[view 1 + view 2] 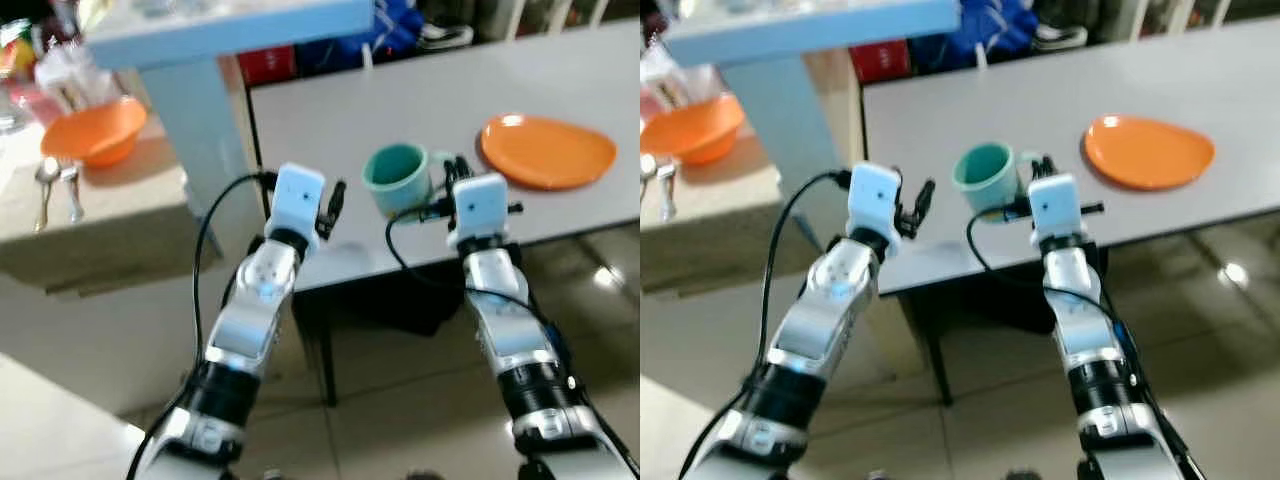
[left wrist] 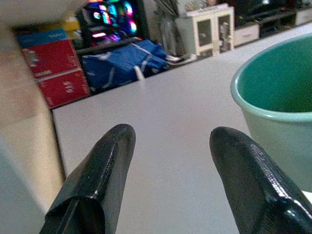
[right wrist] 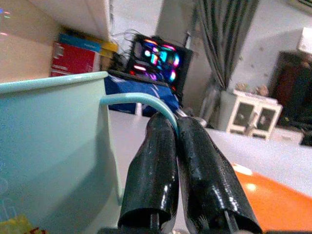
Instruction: Setting the table
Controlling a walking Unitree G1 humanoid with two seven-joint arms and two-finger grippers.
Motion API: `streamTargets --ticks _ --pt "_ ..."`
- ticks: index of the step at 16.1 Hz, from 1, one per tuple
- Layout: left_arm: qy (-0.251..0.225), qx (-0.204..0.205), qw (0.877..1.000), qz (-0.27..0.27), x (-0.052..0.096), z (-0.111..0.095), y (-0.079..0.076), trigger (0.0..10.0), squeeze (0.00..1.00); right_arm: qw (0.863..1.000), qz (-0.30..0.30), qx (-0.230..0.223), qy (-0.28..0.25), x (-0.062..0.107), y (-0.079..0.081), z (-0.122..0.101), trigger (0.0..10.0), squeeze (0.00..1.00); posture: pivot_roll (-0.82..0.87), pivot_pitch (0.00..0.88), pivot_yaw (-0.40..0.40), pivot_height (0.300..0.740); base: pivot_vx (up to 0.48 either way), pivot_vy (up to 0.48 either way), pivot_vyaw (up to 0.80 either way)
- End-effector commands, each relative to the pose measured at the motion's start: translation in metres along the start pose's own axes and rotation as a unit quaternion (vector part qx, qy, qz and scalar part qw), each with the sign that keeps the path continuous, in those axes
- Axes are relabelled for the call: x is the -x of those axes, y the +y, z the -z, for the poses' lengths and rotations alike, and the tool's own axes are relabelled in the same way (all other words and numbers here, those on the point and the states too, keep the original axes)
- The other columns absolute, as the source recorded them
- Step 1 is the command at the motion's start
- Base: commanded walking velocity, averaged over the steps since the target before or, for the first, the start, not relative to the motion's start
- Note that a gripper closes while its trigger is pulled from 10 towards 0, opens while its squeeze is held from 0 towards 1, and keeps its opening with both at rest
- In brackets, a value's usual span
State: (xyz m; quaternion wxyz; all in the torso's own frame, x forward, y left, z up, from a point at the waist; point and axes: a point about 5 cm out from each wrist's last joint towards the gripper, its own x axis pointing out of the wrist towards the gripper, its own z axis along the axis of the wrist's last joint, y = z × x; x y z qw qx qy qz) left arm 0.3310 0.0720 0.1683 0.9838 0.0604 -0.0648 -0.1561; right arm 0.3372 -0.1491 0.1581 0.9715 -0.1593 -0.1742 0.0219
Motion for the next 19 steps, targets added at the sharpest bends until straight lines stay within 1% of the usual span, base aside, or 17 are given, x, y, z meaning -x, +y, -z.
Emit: streamTargets --ticks 1,5,12,19 --pt "-0.003 -0.003 1.0 -0.01 0.0006 -0.0012 0.0066 10.0 0.0 1.0 -0.009 -0.003 -0.019 -0.0034 0.0066 -0.0091 0.0 0.0 -0.15 0.0 0.116 0.74 0.0 -0.469 0.0" --pt "0.0 -0.01 1.0 -0.015 0.0005 -0.0011 0.0093 10.0 0.0 1.0 -0.011 -0.004 -0.02 -0.0035 0.0079 -0.0093 0.0 0.0 -0.15 0.0 0.119 0.74 0.0 -0.445 0.0" --pt "0.007 -0.017 1.0 -0.024 0.0 0.0014 0.0135 10.0 0.0 1.0 -0.01 -0.005 -0.019 -0.0021 0.0093 -0.0088 0.0 0.0 -0.15 0.0 0.128 0.74 0.29 -0.377 0.0" --pt "0.004 -0.019 1.0 -0.018 -0.0016 -0.0002 0.0127 10.0 0.0 1.0 -0.006 -0.004 -0.019 -0.002 0.008 -0.0088 0.0 0.0 -0.16 0.0 0.136 0.74 0.315 -0.357 0.0"
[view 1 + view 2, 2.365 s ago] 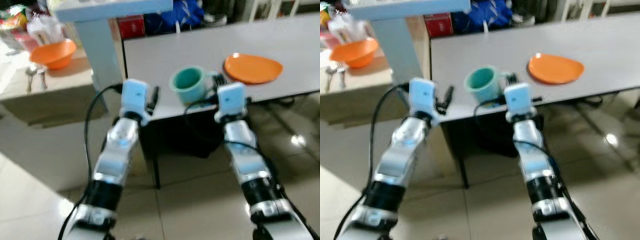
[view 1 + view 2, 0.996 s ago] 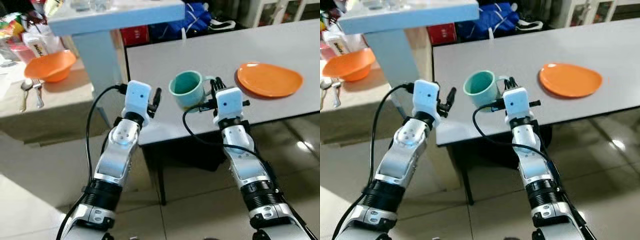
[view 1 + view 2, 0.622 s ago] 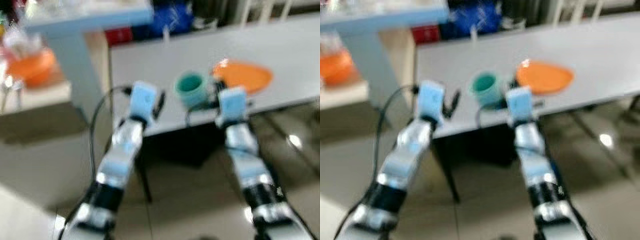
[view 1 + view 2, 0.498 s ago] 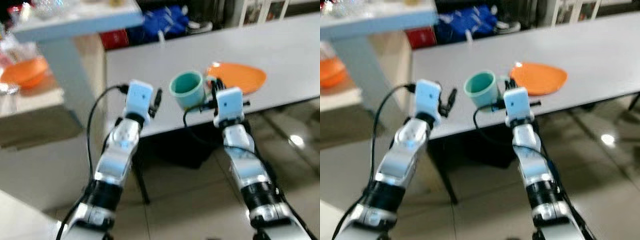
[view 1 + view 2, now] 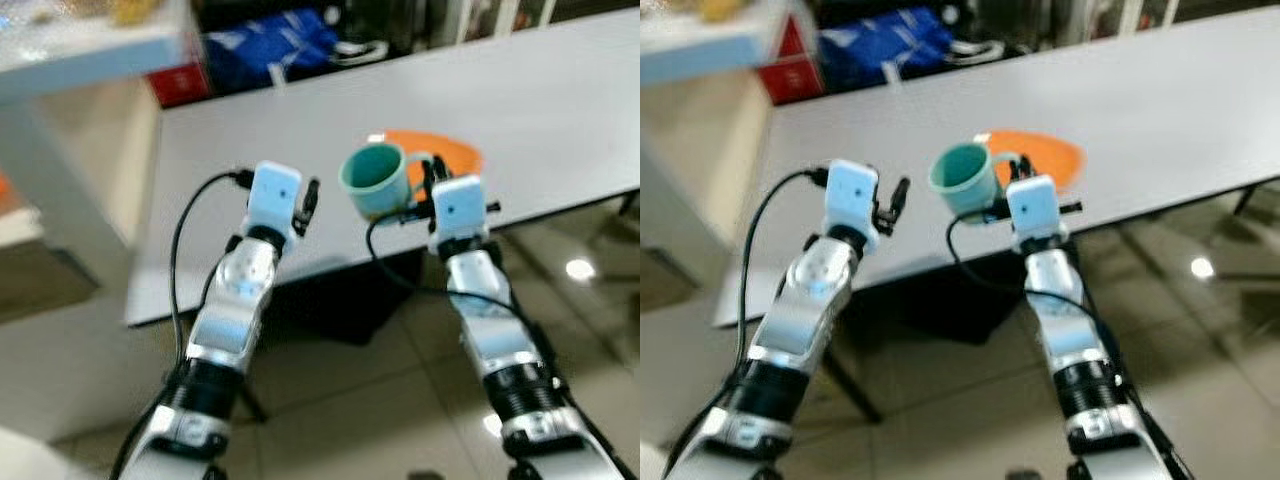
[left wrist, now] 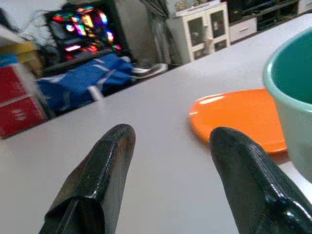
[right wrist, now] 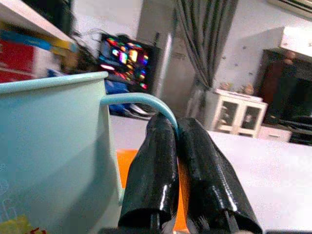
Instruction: Setting the table
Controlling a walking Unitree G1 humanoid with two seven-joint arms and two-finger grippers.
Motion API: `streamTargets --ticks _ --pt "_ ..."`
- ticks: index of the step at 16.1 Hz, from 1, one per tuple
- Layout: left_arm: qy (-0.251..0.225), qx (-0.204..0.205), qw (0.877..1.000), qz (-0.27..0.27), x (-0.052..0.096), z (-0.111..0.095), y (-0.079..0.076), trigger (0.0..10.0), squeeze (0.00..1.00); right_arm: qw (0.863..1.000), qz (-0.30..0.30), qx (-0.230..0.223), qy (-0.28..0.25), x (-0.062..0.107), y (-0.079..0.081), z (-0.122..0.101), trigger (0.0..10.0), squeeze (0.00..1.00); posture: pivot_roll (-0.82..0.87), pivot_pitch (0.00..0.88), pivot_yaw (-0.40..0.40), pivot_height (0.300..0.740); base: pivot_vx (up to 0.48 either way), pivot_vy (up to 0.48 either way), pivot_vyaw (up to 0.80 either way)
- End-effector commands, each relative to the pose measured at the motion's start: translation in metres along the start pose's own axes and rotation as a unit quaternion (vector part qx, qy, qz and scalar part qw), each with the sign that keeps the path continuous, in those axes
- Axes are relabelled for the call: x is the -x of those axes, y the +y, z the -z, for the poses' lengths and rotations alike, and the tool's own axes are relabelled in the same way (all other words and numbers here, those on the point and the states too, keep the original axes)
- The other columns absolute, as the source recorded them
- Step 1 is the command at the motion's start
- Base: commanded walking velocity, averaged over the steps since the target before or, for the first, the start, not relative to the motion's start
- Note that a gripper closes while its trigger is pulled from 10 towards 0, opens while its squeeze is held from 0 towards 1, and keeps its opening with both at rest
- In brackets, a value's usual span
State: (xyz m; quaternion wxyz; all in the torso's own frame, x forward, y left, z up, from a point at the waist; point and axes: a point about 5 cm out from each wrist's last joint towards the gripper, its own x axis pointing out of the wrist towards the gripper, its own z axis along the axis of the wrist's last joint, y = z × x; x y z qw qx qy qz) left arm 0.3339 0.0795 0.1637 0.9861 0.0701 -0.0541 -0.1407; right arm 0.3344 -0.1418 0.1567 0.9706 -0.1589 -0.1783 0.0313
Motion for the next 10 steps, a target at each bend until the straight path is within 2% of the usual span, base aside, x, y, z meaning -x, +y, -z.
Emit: streamTargets --ticks 1,10 --pt "-0.01 -0.01 1.0 -0.002 -0.0018 -0.0062 0.0049 10.0 0.0 1.0 0.003 -0.002 -0.013 -0.0047 0.0006 -0.0069 0.0 0.0 -0.16 0.0 0.136 0.74 0.315 -0.356 0.0" --pt "-0.017 -0.01 1.0 0.007 -0.0017 -0.0083 0.0024 10.0 0.0 1.0 0.002 -0.002 -0.012 -0.0045 0.0009 -0.0066 0.0 0.0 -0.16 0.0 0.139 0.74 0.313 -0.36 0.0"
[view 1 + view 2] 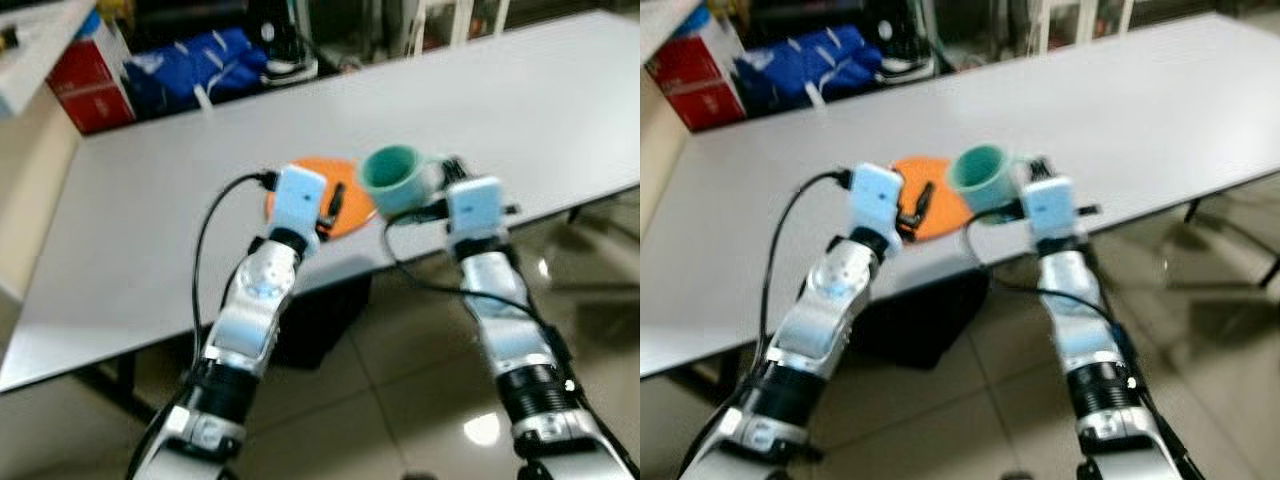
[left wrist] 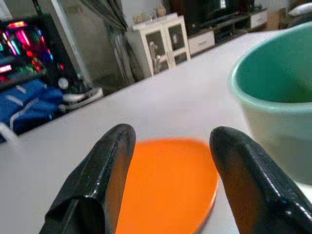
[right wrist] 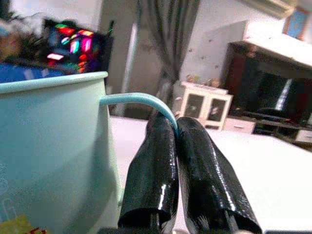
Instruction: Setting the table
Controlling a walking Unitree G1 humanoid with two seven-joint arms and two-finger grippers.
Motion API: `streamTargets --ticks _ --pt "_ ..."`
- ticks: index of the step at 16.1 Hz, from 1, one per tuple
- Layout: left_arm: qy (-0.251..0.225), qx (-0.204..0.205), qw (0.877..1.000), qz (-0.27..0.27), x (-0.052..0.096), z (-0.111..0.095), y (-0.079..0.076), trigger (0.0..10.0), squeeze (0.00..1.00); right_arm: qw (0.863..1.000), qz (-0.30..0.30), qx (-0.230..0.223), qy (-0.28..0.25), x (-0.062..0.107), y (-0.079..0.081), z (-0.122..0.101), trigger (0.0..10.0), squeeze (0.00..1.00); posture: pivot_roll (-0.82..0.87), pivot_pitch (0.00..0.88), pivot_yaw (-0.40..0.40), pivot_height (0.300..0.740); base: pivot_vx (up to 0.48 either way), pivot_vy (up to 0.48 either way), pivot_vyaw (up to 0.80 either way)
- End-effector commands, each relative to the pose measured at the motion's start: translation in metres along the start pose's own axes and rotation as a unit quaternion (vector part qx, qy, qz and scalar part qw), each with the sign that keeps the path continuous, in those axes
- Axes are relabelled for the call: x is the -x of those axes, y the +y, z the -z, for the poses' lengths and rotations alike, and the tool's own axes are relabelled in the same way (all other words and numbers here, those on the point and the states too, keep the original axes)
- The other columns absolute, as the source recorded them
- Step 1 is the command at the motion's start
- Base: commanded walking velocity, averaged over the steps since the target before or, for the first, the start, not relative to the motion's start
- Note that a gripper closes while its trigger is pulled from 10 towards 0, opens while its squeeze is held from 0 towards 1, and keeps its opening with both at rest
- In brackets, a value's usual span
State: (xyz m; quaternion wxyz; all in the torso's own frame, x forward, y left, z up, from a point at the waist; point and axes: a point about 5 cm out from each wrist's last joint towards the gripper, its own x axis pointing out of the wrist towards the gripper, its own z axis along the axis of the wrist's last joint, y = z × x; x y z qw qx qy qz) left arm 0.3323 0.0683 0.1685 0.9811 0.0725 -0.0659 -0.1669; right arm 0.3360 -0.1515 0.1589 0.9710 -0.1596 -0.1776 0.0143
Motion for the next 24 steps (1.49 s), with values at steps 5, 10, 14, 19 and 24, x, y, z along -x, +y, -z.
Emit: streamTargets --ticks 5,10,14,19,24 --pt "-0.003 -0.004 1.0 -0.02 0.0016 -0.0014 0.0131 10.0 0.0 1.0 -0.015 -0.006 -0.013 -0.0018 0.0112 -0.0073 0.0 0.0 -0.16 0.0 0.138 0.74 0.312 -0.361 0.0" --pt "0.009 -0.004 0.999 -0.045 0.0015 0.0022 0.0188 10.0 0.0 1.0 -0.016 -0.006 -0.011 -0.0011 0.0118 -0.0067 0.0 0.0 -0.16 0.0 0.142 0.74 0.25 -0.288 0.0" --pt "0.009 0.005 1.0 -0.024 0.0016 0.0017 0.0132 10.0 0.0 1.0 -0.018 -0.006 -0.011 -0.0002 0.012 -0.0065 0.0 0.0 -0.16 0.0 0.139 0.74 0.191 0.0 0.0" --pt "0.004 0.004 1.0 -0.025 0.0011 0.0004 0.014 10.0 0.0 1.0 -0.019 -0.006 -0.011 -0.0004 0.0123 -0.0063 0.0 0.0 -0.16 0.0 0.141 0.74 0.475 0.0 0.0" --pt "0.007 -0.003 1.0 -0.013 0.0003 0.0004 0.0117 10.0 0.0 1.0 -0.021 -0.009 -0.012 -0.0009 0.015 -0.0072 0.0 0.0 -0.16 0.0 0.147 0.74 0.48 0.0 0.0"
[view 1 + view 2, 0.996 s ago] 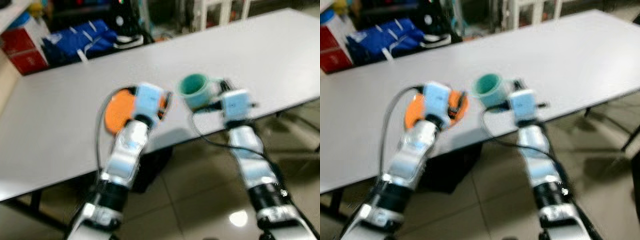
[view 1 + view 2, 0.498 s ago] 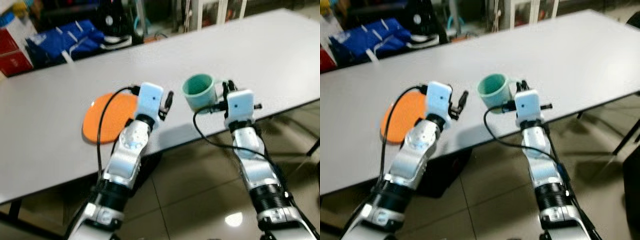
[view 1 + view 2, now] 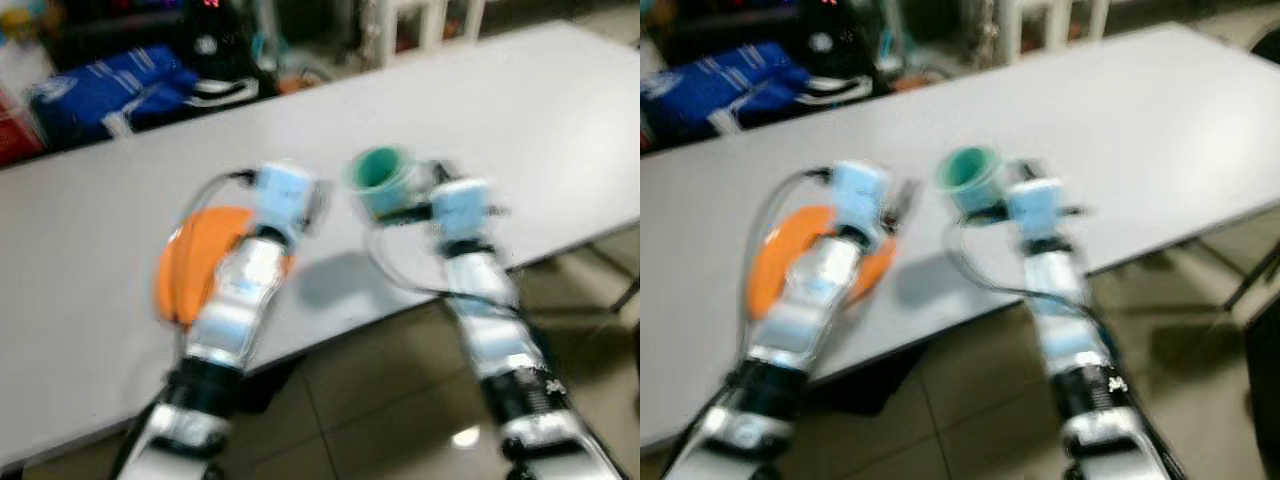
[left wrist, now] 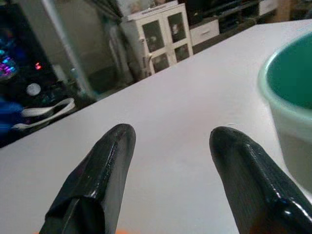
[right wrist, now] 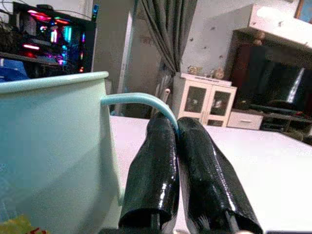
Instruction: Setting the table
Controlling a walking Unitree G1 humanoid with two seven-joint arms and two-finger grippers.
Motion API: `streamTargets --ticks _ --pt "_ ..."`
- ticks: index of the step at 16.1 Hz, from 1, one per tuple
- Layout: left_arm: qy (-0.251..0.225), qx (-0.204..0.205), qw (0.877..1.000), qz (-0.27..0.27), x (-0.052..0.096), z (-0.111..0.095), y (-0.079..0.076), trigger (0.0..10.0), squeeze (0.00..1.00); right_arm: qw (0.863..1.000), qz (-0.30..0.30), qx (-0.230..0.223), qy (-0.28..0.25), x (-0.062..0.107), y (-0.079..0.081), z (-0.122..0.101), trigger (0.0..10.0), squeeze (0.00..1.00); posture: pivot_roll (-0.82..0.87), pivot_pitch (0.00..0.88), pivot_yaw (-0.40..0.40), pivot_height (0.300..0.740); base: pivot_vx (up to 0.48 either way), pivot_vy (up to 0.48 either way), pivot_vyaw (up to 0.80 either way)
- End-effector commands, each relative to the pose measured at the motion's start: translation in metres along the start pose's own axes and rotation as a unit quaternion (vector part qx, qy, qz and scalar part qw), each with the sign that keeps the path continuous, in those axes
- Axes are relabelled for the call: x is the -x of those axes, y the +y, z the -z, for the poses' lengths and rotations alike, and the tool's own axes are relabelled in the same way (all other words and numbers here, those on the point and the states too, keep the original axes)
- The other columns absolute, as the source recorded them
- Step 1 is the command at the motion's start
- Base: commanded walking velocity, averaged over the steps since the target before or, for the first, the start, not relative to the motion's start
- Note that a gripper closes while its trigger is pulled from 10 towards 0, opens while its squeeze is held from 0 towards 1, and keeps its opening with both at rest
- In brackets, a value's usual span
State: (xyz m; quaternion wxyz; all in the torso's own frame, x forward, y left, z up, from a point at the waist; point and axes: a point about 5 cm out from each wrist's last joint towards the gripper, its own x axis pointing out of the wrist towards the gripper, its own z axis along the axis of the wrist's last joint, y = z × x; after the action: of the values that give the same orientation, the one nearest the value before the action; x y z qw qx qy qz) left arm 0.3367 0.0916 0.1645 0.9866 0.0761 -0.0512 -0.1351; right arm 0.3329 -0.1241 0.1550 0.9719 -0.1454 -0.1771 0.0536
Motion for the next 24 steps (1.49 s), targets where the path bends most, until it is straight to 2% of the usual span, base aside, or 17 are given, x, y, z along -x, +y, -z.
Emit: streamTargets --ticks 1,4,5,9,11,12,13,15,17,18,20,21,24 --pt "-0.011 -0.001 1.0 0.019 -0.003 -0.007 -0.011 10.0 0.0 1.0 0.014 0.011 -0.006 -0.002 -0.012 -0.002 0.0 0.0 -0.16 0.0 0.148 0.74 0.48 0.0 0.0" --pt "-0.011 -0.002 1.0 0.024 -0.002 -0.007 -0.012 10.0 0.0 1.0 0.008 0.007 -0.002 -0.003 -0.009 -0.001 0.0 0.0 -0.16 0.0 0.152 0.74 0.48 0.0 0.0" --pt "-0.011 0.006 1.0 0.027 -0.001 -0.007 -0.014 10.0 0.0 1.0 -0.003 -0.004 0.003 -0.006 -0.005 -0.001 10.0 0.0 -0.16 0.0 0.155 0.74 0.0 0.0 0.0" --pt "-0.008 0.014 0.999 0.029 0.0 -0.006 -0.015 10.0 0.0 0.998 -0.028 -0.049 -0.009 -0.027 0.011 -0.016 10.0 0.0 -0.16 0.0 0.164 0.74 0.0 0.0 0.0" --pt "-0.007 0.014 0.999 0.034 0.005 -0.007 -0.015 10.0 0.0 0.993 -0.012 -0.111 0.037 -0.051 0.016 -0.012 10.0 0.0 -0.12 0.0 0.171 0.74 0.0 0.0 0.0" --pt "-0.007 0.014 0.999 0.034 0.006 -0.007 -0.015 10.0 0.0 0.993 -0.012 -0.114 0.039 -0.051 0.017 -0.012 10.0 0.0 -0.12 0.0 0.171 0.74 0.0 0.0 0.0" --pt "-0.004 0.009 0.999 0.032 0.013 -0.006 -0.011 10.0 0.0 0.987 -0.001 -0.142 0.078 -0.056 0.02 -0.003 10.0 0.0 -0.07 0.0 0.181 0.74 0.0 0.0 0.0" --pt "0.006 -0.003 1.0 0.023 0.023 -0.004 -0.002 10.0 0.0 0.975 0.001 -0.185 0.12 -0.054 0.029 0.008 10.0 0.0 -0.02 0.001 0.191 0.74 0.0 0.0 0.0" --pt "0.014 -0.011 1.0 0.016 0.03 -0.002 0.004 10.0 0.0 0.969 -0.009 -0.199 0.147 -0.05 0.038 0.016 10.0 0.0 0.01 0.015 0.187 0.74 0.0 0.0 0.0" --pt "0.015 -0.011 1.0 0.012 0.032 -0.003 0.005 10.0 0.0 0.969 -0.014 -0.195 0.151 -0.049 0.041 0.018 10.0 0.0 0.02 0.024 0.184 0.74 0.0 0.0 0.0" --pt "0.018 -0.012 1.0 -0.002 0.042 -0.004 0.011 10.0 0.0 0.976 -0.027 -0.154 0.153 -0.043 0.048 0.023 10.0 0.0 0.05 0.044 0.186 0.74 0.0 0.0 0.0" --pt "0.019 -0.013 1.0 -0.006 0.049 -0.006 0.012 10.0 0.0 0.981 -0.026 -0.122 0.146 -0.041 0.049 0.024 10.0 0.0 0.08 0.057 0.19 0.74 0.0 0.0 0.0" --pt "0.024 -0.013 1.0 -0.015 0.057 -0.006 0.014 10.0 0.0 0.988 -0.025 -0.079 0.133 -0.041 0.046 0.024 10.0 0.0 0.09 0.071 0.182 0.74 0.0 0.0 0.0"
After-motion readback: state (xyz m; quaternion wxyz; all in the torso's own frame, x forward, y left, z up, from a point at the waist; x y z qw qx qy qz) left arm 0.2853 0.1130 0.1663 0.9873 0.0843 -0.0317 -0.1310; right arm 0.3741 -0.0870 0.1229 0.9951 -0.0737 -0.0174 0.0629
